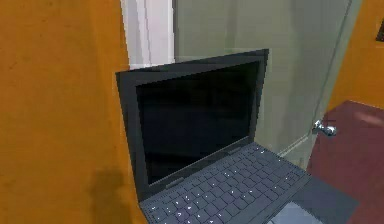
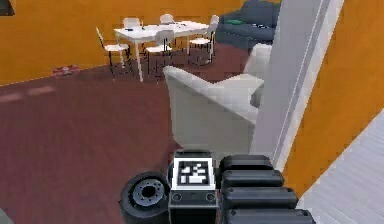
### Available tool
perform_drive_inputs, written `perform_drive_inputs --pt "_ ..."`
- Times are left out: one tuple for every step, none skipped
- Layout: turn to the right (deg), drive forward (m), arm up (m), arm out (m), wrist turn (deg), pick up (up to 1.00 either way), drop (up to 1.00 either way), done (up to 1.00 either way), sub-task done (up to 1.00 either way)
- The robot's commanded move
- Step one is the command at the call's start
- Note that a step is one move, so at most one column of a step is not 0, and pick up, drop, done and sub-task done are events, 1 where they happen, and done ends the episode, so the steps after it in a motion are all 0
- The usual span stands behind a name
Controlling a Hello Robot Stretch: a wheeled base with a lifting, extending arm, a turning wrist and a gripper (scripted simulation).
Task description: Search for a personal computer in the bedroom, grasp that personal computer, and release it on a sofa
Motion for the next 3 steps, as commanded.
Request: perform_drive_inputs --pt "42.0 0.00 0.00 0.00 0.0 0.00 0.00 0.00 0.00" --pt "0.0 0.15 0.00 0.00 0.0 0.00 0.00 0.00 0.00" --pt "24.0 0.00 0.00 0.00 0.0 0.00 0.00 0.00 0.00"
